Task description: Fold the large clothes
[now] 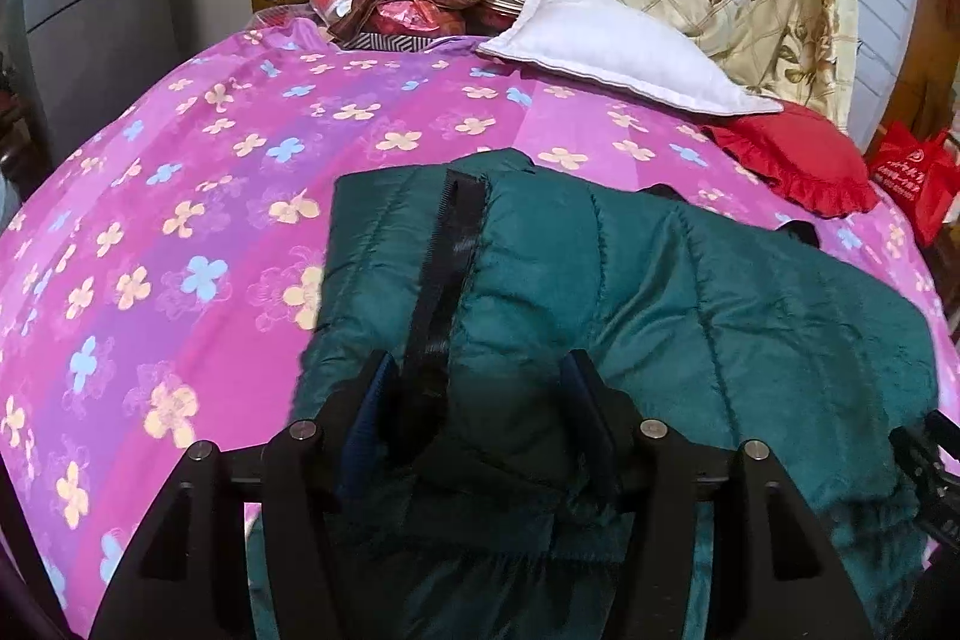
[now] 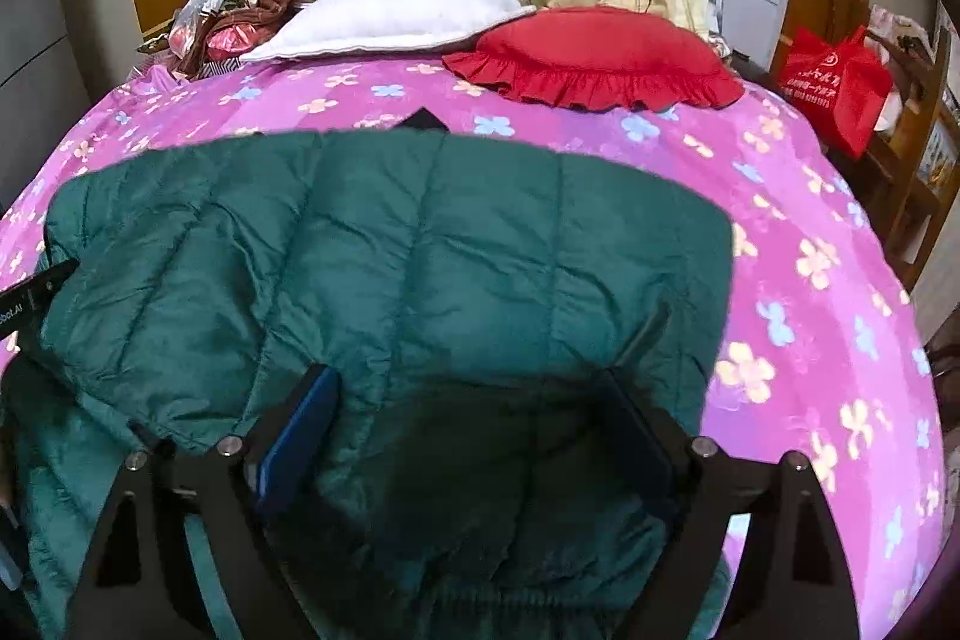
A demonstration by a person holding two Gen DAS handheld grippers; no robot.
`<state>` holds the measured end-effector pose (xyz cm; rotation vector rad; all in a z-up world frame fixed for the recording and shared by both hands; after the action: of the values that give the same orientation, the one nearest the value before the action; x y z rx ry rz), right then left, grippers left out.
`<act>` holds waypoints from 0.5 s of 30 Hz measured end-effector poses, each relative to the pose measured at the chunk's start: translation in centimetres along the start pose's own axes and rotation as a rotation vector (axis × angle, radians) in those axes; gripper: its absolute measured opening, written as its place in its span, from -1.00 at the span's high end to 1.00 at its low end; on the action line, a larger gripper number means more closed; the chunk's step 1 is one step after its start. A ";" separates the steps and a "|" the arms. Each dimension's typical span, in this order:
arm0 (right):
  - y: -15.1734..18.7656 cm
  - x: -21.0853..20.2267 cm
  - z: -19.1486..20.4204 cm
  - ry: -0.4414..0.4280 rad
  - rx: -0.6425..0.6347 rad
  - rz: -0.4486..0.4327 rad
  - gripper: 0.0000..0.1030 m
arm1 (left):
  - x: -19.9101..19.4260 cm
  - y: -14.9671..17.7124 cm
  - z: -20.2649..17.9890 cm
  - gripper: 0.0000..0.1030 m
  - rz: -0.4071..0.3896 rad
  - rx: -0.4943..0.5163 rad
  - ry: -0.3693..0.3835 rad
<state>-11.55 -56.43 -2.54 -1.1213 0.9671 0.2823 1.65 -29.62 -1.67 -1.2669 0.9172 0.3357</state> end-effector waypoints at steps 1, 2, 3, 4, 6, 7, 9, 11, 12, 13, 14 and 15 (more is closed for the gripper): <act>0.0 -0.7 0.0 -0.011 0.009 -0.008 -0.75 | -0.6 0.0 0.2 0.24 -0.003 0.007 0.000; 0.1 -1.5 0.0 -0.027 0.020 -0.016 -0.75 | -1.2 0.1 0.4 0.24 -0.007 0.015 -0.003; 0.3 -2.4 -0.2 -0.042 0.029 -0.019 -0.76 | -1.9 0.1 0.7 0.24 -0.012 0.023 -0.010; 0.5 -3.0 -0.3 -0.049 0.031 -0.019 -0.76 | -2.7 0.3 1.1 0.24 -0.016 0.027 -0.019; 1.0 -4.1 -0.9 -0.047 0.034 -0.016 -0.76 | -4.4 0.9 1.9 0.24 -0.021 0.036 -0.038; 1.4 -4.7 -1.4 -0.047 0.039 -0.013 -0.76 | -5.0 1.2 2.3 0.24 -0.020 0.041 -0.047; 2.3 -5.9 -2.1 -0.070 0.062 0.003 -0.76 | -6.4 2.1 3.1 0.24 -0.017 0.063 -0.067; 3.2 -6.8 -2.6 -0.087 0.078 0.024 -0.76 | -7.6 2.8 3.7 0.24 -0.016 0.083 -0.084; 3.9 -7.3 -2.9 -0.090 0.080 0.037 -0.76 | -8.4 3.3 4.0 0.24 -0.016 0.096 -0.093; 4.2 -7.6 -3.2 -0.089 0.077 0.042 -0.76 | -8.9 3.7 4.1 0.24 -0.016 0.102 -0.095; 4.8 -8.2 -3.4 -0.084 0.071 0.043 -0.76 | -9.4 4.1 4.3 0.24 -0.016 0.107 -0.096; 5.4 -8.8 -3.8 -0.075 0.065 0.044 -0.76 | -10.0 4.6 4.5 0.24 -0.016 0.110 -0.097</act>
<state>-22.01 -54.92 0.44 -1.0247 0.9289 0.3241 -5.79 -21.55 2.79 -1.1470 0.8319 0.3272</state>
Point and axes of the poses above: each gripper's, at about its wrist camera, not at the fingertips, and x roughly the way its jaws point, z to its left, y to its underside, the point moved 10 cm from there along x, roughly the way its jaws point, and after that the axes turned 10 degrees about x, right-handed, at the moved point
